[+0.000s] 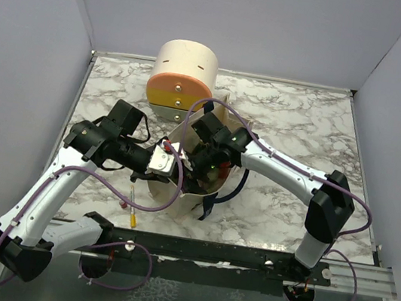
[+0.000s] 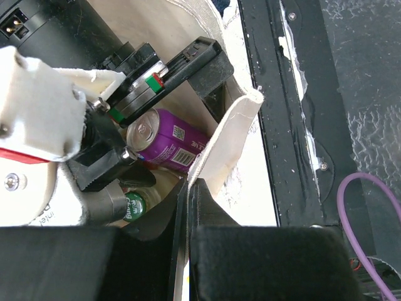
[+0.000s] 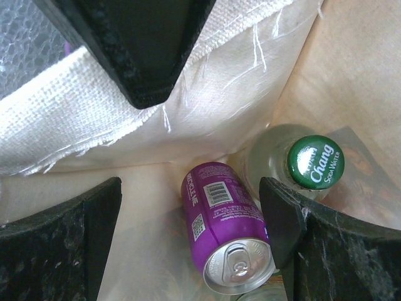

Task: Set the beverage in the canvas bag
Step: Place the drink in the canvas bag.

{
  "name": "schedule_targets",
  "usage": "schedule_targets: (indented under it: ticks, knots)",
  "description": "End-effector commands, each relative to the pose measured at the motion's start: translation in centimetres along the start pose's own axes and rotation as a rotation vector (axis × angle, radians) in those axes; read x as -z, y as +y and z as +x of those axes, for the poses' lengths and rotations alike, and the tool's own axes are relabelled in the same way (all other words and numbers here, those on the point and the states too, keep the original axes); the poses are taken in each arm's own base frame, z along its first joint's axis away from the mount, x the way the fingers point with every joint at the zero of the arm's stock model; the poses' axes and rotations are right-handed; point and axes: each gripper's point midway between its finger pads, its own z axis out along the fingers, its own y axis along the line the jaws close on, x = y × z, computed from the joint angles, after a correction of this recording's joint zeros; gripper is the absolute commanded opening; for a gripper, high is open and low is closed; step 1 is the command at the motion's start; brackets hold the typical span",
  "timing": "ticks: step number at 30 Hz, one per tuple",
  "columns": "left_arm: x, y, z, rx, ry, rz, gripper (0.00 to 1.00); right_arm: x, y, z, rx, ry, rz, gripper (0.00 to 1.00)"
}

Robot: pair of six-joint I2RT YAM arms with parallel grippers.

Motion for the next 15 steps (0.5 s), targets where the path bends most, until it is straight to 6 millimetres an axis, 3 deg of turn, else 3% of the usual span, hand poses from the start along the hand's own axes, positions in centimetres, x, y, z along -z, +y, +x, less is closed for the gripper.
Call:
schedule_targets:
  ticks: [1,15]
  knots:
    - [0.2,-0.1,-1.6,-0.047,-0.073,-0.001,0.00,0.1,1.6,-0.8,-0.071,-0.045,-0.078,0.91]
    - [0.2,-0.2,-1.6,-0.057,-0.078,0.000,0.00,4.0,-1.2,-3.8,-0.164,-0.169,0.008,0.91]
